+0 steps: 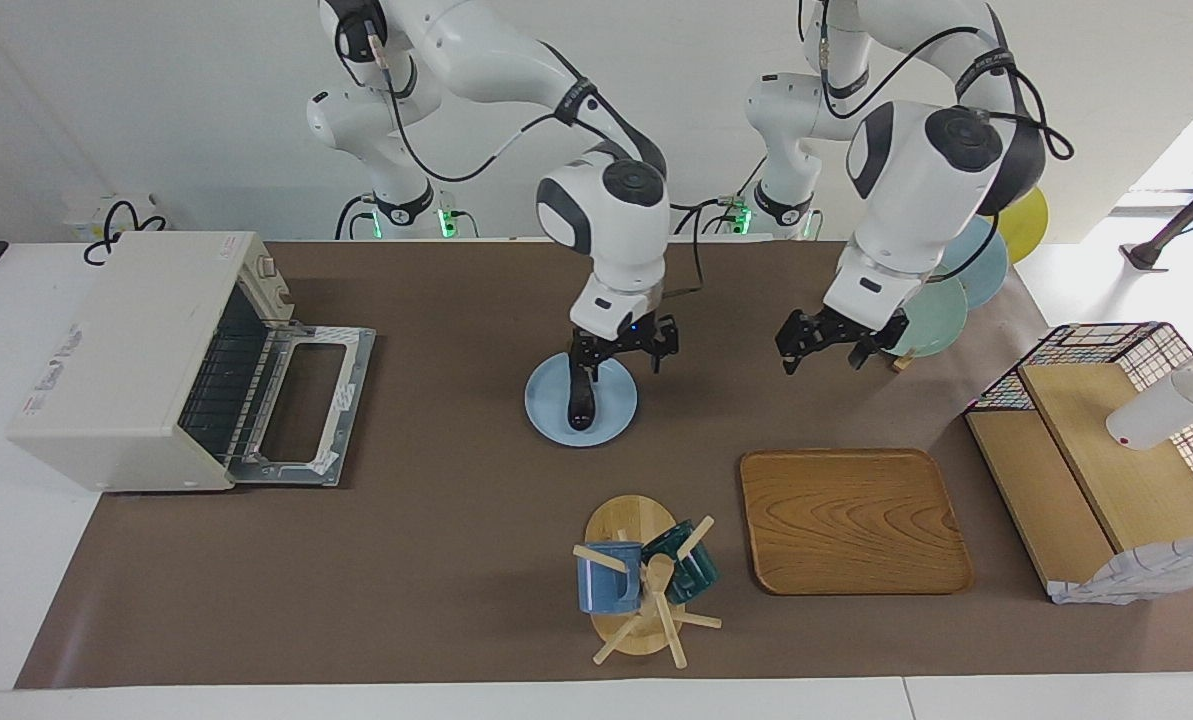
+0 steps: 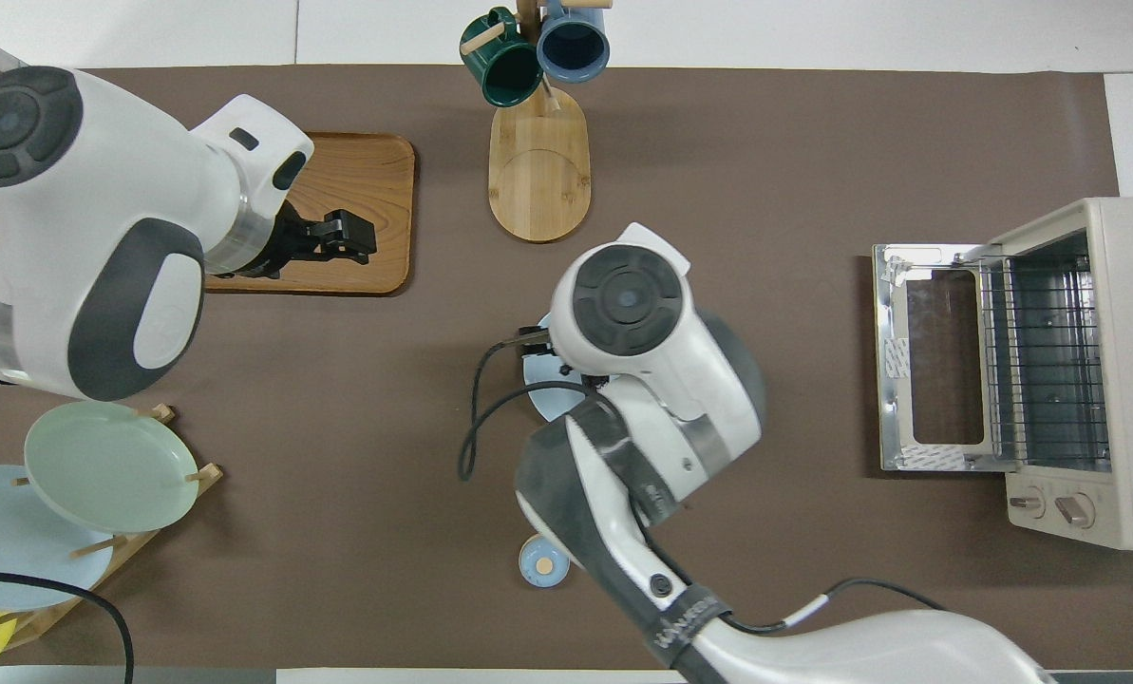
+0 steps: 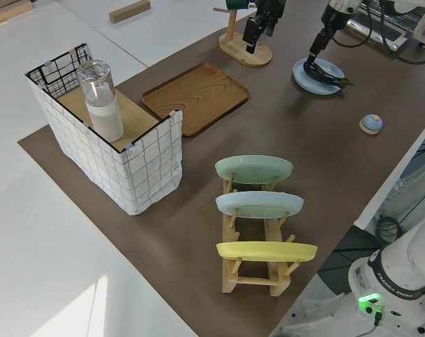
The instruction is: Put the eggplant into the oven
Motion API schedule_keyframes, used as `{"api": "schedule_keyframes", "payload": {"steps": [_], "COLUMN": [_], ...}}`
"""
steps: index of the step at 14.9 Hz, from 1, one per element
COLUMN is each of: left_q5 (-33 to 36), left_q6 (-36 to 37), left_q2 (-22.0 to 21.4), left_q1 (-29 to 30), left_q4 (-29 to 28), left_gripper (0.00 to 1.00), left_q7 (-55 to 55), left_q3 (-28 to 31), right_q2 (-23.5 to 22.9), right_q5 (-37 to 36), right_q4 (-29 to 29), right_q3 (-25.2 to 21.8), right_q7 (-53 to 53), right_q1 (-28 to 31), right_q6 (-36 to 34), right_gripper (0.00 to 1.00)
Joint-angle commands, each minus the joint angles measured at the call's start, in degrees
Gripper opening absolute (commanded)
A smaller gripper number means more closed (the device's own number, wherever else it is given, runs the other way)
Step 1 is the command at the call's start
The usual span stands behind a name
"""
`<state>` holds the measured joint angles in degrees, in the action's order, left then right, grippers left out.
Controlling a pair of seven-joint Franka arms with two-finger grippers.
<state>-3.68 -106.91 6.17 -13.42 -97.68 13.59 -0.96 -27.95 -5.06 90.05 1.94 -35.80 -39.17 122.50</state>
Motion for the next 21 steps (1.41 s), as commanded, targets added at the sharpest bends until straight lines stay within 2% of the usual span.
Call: {"api": "schedule_keyframes", "payload": {"steps": [1, 4, 6, 8, 10, 11, 12, 13, 15, 19, 21], "left_q5": [0.9, 1.0, 1.6, 1.9, 2.0, 2.2, 2.6, 2.7, 2.7, 2.7, 2.7], "left_q6": [4.7, 8.0, 9.8, 10.8, 11.5, 12.0, 12.4, 12.6, 13.1, 16.9, 17.8], "left_q2": [-4.0, -5.5, -6.3, -6.9, -7.0, -7.0, -7.1, -7.7, -8.0, -10.5, -10.5], "left_q1": [3.7, 5.2, 5.2, 5.2, 5.2, 5.2, 5.0, 4.7, 4.6, 5.2, 5.1], "left_q4": [-0.8, -1.0, -1.0, -1.0, -0.8, -0.7, -0.4, -0.4, -0.1, -0.1, -0.6], "left_gripper": [1.0, 1.0, 1.0, 1.0, 1.0, 1.0, 1.0, 1.0, 1.0, 1.0, 1.0], "left_q7": [-6.6, -9.3, -9.3, -9.3, -9.1, -8.9, -8.5, -8.5, -8.4, -8.0, -7.7], "left_q3": [-0.5, -0.5, -0.5, -0.5, -0.5, -0.5, -0.5, -0.5, -0.5, -1.0, -1.3], "right_q2": [-3.7, -3.3, -3.3, -2.8, -2.2, -1.8, -1.7, -1.6, -1.6, -1.3, 2.9], "right_q5": [-1.8, -4.1, -4.0, -4.0, -3.9, -4.0, -4.1, -4.1, -5.3, -10.5, -11.1], "right_q4": [-2.8, 2.6, 3.3, 4.7, 7.8, 8.9, 8.6, 8.2, 6.3, -2.9, -0.9], "right_q3": [-0.1, -0.1, -0.1, 0.0, 0.0, 0.0, -0.1, -0.1, -0.3, -0.1, -0.5], "right_q7": [-0.4, -0.2, -0.2, -0.4, -1.0, -1.0, -1.0, -1.0, -1.0, 1.1, 3.9], "right_q1": [0.3, -1.0, -1.1, -1.1, -1.3, -1.3, -2.0, -2.1, -2.2, -1.1, -0.2], "right_q6": [1.2, 5.2, 5.8, 6.7, 10.4, 10.6, 9.6, 8.4, 4.9, -13.4, -18.7], "right_gripper": [1.0, 0.6, 0.54, 0.52, 0.5, 0.35, 0.08, 0.0, 0.0, 0.0, 0.0]}}
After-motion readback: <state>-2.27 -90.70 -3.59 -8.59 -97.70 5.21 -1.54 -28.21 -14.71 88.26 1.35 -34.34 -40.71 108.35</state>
